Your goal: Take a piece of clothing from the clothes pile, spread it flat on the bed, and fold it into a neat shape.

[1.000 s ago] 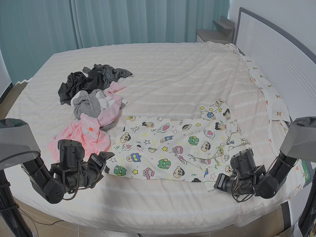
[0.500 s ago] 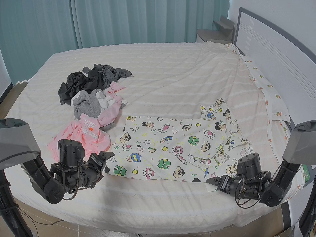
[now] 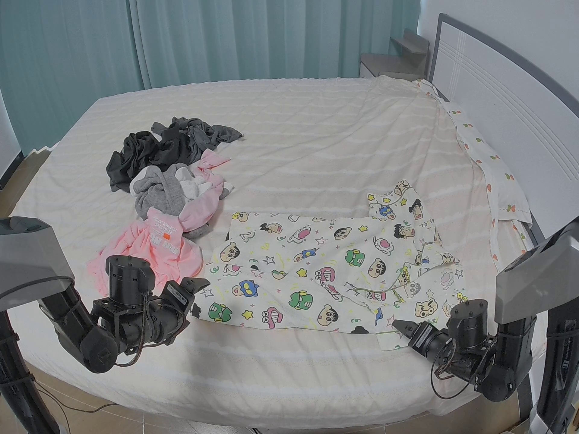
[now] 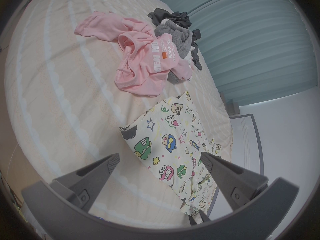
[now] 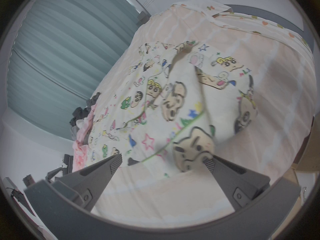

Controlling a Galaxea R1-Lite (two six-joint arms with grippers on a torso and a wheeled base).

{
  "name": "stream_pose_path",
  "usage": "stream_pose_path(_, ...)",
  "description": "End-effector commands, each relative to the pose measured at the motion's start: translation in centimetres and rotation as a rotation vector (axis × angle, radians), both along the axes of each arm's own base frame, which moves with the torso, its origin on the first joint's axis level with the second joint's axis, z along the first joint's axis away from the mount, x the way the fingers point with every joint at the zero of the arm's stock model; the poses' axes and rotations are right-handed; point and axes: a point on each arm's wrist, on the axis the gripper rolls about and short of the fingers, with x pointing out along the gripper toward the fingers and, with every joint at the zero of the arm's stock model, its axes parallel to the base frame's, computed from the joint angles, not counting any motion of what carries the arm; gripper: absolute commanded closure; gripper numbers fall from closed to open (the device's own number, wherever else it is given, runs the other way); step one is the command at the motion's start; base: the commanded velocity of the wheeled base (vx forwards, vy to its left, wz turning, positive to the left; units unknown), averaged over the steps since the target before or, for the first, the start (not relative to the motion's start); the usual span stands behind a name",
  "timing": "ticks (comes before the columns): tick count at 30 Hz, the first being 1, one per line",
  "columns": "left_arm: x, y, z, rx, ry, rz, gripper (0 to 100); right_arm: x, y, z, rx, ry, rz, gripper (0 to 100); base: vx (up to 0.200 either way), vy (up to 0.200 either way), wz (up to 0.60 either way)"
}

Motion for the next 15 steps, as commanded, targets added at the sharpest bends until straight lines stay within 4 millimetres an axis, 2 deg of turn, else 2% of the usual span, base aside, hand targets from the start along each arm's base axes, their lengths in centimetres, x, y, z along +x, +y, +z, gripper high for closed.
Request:
stream_pose_path(1,0.0,0.0,0.0,0.000,0.000,0.000,0,-0.5,-0.4,-0.7,-0.025,0.027,-0.051,0,0.000,0.000,0.00)
stream_pose_path(11,0.0,0.0,0.0,0.000,0.000,0.000,0,-0.2,-0.5,1.7,0.017,-0.068,-0.088,0,0.000,0.000,0.00)
stream_pose_path(15,0.0,0.0,0.0,-0.001,-0.002,0.001,0,-0.1,-0.4,1.7,0.069,-0.057,-0.109,0,0.000,0.000,0.00)
